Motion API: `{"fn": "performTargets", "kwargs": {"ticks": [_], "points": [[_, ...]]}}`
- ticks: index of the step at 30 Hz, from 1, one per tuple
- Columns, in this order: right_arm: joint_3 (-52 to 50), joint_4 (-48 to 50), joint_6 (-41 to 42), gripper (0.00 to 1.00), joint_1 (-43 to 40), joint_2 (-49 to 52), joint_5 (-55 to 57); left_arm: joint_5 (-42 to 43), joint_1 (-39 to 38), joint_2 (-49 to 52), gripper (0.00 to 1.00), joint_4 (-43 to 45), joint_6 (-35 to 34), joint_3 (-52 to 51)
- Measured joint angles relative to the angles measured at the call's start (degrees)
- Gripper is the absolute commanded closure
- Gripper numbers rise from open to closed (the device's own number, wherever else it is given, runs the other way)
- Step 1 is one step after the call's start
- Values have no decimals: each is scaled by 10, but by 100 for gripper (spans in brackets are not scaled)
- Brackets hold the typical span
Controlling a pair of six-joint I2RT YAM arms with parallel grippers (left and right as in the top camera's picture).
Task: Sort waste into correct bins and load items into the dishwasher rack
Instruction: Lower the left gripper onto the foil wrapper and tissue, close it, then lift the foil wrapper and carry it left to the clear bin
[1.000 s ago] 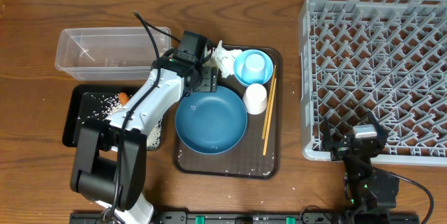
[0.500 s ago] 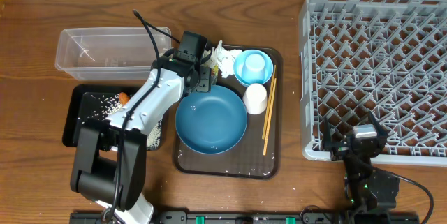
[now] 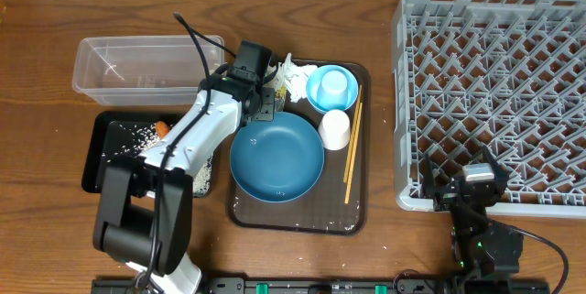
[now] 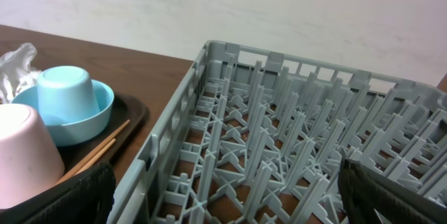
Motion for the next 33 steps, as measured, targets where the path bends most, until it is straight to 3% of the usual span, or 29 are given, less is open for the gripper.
{"fn": "performTargets", "kwargs": {"ticks": [7,13,19,23,33], "points": [[0,0,0,1,0,0,0,0,0,26,52,2,0,0],[0,0,0,1,0,0,0,-1,0,27,59,9,0,0],[0,0,0,1,0,0,0,-2,0,27,74,10,-2,0],[0,0,0,1,0,0,0,-2,0,27,93,9,-5,0],[0,0,0,1,0,0,0,14,0,-4,94,0,-29,0]]}}
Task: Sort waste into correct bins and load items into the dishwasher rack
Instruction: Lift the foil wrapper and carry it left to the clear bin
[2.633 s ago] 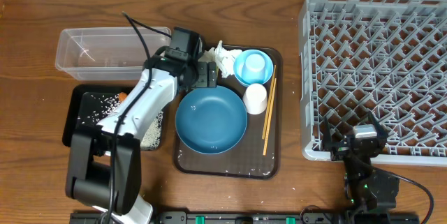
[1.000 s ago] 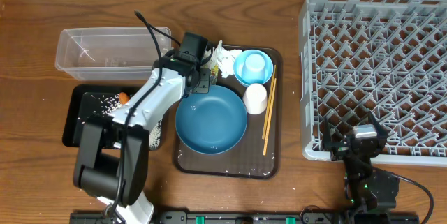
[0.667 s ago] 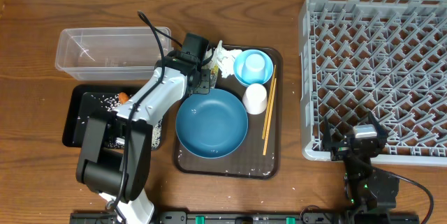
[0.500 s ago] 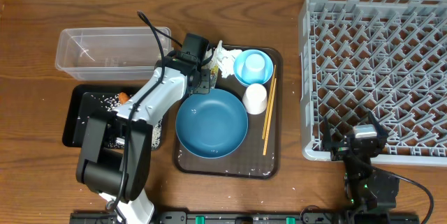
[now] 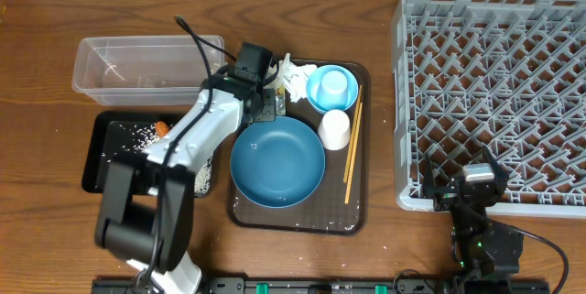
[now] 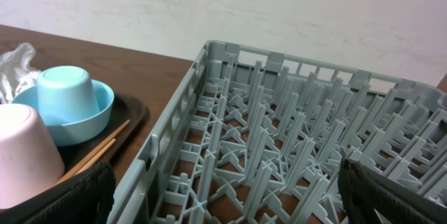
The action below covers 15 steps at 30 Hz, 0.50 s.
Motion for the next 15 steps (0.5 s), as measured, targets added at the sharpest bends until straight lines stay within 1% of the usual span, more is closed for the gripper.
{"fn": "performTargets", "kwargs": {"ticks": [5,8,11,15], "points": [[0,0,0,1,0,0,0,6,0,-76,94,-16,-15,0],[0,0,0,1,0,0,0,9,0,-126,94,-40,-21,0],[0,0,0,1,0,0,0,10,0,-162,94,-68,-25,0],[0,0,0,1,0,0,0,11,0,-186,94,-94,-27,0]]}}
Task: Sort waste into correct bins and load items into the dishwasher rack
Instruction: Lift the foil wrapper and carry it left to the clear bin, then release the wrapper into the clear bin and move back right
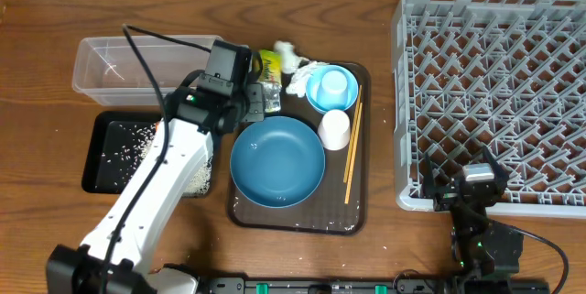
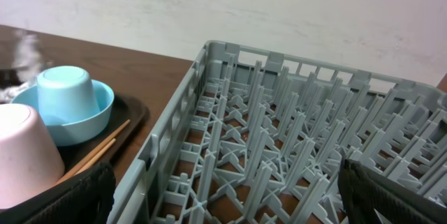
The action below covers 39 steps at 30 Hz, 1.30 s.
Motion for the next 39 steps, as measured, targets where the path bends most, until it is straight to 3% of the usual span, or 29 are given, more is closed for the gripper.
{"fn": "performTargets", "kwargs": {"ticks": [6,12,23,25,27,30,34,36,39], "points": [[0,0,0,1,0,0,0,-10,0,-14,94,7,0,0],[0,0,0,1,0,0,0,-85,7,-18,94,45,-22,0],[0,0,0,1,0,0,0,-131,118,-18,93,100,-63,0],[0,0,0,1,0,0,0,-133,144,-17,85,106,-73,0],[0,0,0,1,0,0,0,-135,163,-12,68,114,-80,0],[0,0,0,1,0,0,0,-136,183,1,63,120,-94,0],[0,0,0,1,0,0,0,-133,191,20,29,118,-105,0],[0,0,0,1,0,0,0,-127,191,22,23,118,-108,0],[0,0,0,1,0,0,0,-102,191,22,21,119,-115,0]]}}
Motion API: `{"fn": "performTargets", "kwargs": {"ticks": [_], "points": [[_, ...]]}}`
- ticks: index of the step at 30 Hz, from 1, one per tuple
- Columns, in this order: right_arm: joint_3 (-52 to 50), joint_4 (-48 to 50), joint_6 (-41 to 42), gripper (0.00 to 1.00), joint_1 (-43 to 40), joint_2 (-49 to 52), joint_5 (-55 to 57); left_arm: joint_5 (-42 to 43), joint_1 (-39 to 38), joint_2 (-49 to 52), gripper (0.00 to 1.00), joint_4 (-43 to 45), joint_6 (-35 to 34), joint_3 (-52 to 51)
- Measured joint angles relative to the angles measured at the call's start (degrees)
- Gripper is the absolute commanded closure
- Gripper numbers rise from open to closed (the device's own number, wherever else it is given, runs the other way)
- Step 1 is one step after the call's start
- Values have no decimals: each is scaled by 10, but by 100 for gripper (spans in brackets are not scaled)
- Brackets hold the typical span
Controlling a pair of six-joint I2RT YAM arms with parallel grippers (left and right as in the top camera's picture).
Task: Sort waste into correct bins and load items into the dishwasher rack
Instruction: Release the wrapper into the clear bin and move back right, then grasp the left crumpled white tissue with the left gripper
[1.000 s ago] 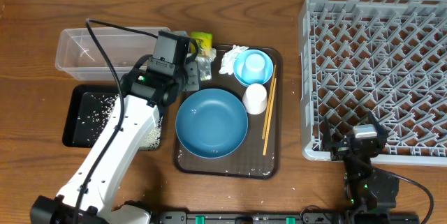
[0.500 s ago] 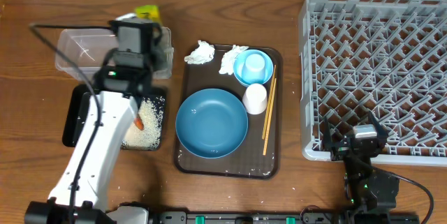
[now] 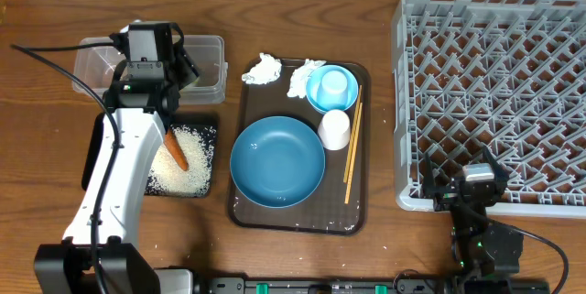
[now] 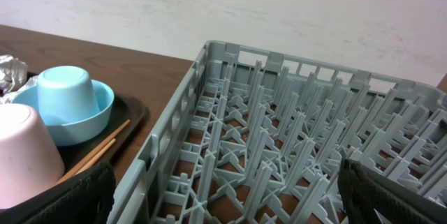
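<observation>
My left gripper (image 3: 179,63) hangs over the clear plastic bin (image 3: 92,63) at the back left; whether it is open or holding anything is hidden. A black tray (image 3: 206,131) in front of the bin holds rice and a carrot piece (image 3: 176,150). The brown tray (image 3: 293,219) carries a blue plate (image 3: 276,159), a blue bowl with a cup (image 3: 331,86), a pale cup (image 3: 335,129), chopsticks (image 3: 352,143) and a crumpled tissue (image 3: 302,76). Another tissue (image 3: 262,69) lies at its back left corner. My right gripper (image 4: 223,196) stands open and empty over the grey dish rack (image 3: 494,19) at its front edge.
The rack fills the right side of the table, and its tines (image 4: 279,133) stand just in front of the right fingers. Bare brown tabletop runs along the back. The left arm's white link (image 3: 119,175) crosses over the black tray.
The left gripper was at the brown tray's back left with a yellow-green wrapper; now it is over the clear bin and the wrapper is out of sight. The right arm is unchanged.
At first the left gripper was low at the brown tray's back left beside the tissue, and stayed there. Then it sat further left with a yellow-green wrapper at its fingers. Now it is over the clear bin, and one tissue lies off the tray's corner.
</observation>
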Motion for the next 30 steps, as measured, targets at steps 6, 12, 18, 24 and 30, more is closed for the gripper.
{"fn": "performTargets", "kwargs": {"ticks": [6,12,18,24,30], "points": [[0,0,0,1,0,0,0,136,-5,0,22,8,8,0],[0,0,0,1,0,0,0,243,-77,0,21,32,59,0],[0,0,0,1,0,0,0,223,-173,0,22,38,118,0],[0,0,0,1,0,0,0,169,-224,3,22,78,157,0],[0,0,0,1,0,0,0,131,-226,49,22,157,181,0]]}}
